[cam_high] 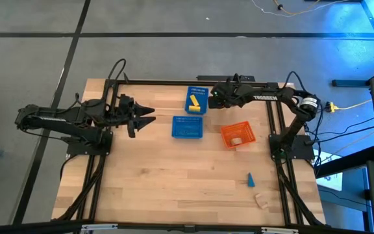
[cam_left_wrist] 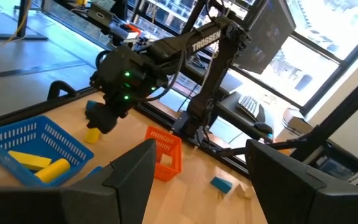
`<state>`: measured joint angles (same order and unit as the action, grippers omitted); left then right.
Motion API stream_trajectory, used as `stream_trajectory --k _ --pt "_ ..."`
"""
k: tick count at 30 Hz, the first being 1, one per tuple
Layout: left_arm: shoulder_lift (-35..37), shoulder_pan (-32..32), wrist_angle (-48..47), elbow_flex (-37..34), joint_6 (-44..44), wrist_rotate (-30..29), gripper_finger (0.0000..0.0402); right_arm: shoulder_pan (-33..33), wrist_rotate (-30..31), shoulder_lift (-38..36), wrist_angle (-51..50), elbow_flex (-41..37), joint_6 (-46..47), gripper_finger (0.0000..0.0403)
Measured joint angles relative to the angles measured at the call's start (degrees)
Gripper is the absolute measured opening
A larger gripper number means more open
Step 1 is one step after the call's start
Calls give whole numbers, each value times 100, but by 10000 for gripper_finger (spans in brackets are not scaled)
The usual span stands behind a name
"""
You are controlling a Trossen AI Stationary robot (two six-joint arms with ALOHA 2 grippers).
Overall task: Sort & place blocks by color
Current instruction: Put the yellow block into the top blue basket
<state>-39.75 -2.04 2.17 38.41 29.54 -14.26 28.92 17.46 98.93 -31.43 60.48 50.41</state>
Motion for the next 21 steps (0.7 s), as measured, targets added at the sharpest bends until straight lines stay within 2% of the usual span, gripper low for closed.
stream_trajectory --k 4,8,12,16,21 --pt "0 0 1 0 0 -2 238 -2 -214 -163 -55 32 -171 128" --pt "0 -2 0 0 -2 -2 238 -171 39 -635 115 338 -441 128" --pt "0 -1 0 0 -4 -4 238 -504 82 -861 1038 557 -601 128" --pt "0 0 0 0 -7 -7 238 -823 -14 -603 1799 579 -463 128" --pt "0 0 2 0 -9 -7 238 -984 65 -119 1824 559 -159 129"
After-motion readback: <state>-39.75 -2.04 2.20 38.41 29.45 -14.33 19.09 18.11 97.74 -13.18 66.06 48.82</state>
